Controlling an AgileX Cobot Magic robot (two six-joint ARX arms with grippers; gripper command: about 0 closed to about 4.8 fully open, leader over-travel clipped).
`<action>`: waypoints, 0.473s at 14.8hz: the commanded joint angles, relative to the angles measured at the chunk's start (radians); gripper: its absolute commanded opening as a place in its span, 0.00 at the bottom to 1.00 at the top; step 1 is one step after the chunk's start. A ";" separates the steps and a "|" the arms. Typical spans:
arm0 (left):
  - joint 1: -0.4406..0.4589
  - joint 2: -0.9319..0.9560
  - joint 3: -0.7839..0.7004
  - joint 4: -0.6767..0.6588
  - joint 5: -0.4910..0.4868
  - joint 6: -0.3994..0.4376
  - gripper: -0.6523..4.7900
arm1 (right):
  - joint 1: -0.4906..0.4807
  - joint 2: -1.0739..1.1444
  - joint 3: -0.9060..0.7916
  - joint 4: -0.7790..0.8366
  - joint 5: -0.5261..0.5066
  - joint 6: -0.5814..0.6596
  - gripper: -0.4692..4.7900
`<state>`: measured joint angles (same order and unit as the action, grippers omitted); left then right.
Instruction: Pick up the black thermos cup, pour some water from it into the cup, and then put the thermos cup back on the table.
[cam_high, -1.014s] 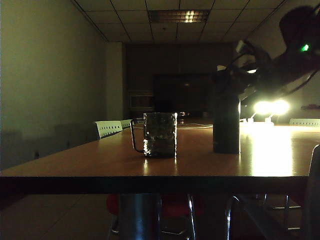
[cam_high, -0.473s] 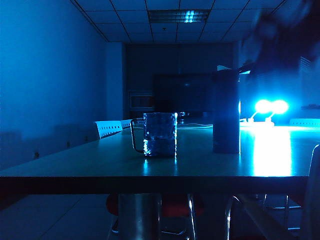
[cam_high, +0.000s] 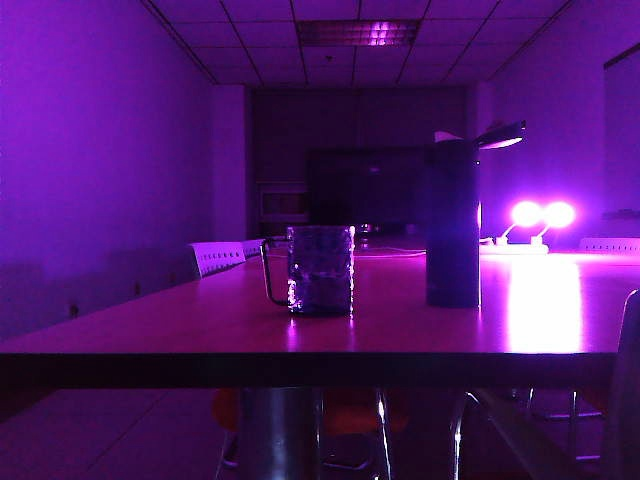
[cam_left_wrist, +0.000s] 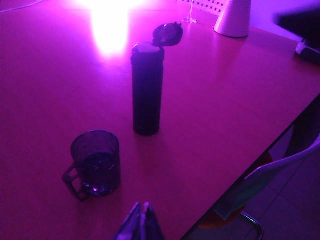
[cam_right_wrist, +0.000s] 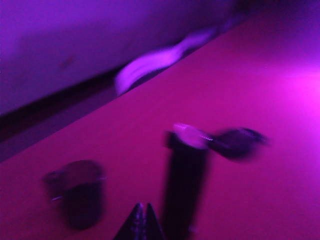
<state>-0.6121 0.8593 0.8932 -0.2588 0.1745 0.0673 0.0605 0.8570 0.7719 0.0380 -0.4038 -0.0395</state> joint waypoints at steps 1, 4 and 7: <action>-0.002 0.000 -0.010 0.014 0.002 0.005 0.11 | 0.000 -0.211 -0.220 0.123 0.180 0.102 0.08; -0.002 -0.011 -0.076 0.076 -0.056 0.004 0.11 | 0.000 -0.373 -0.415 0.121 0.223 0.104 0.08; -0.002 -0.043 -0.230 0.284 -0.114 -0.031 0.11 | 0.000 -0.447 -0.536 0.120 0.227 0.217 0.08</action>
<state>-0.6128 0.8261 0.6895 -0.0616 0.0891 0.0509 0.0605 0.4217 0.2436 0.1398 -0.1814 0.1242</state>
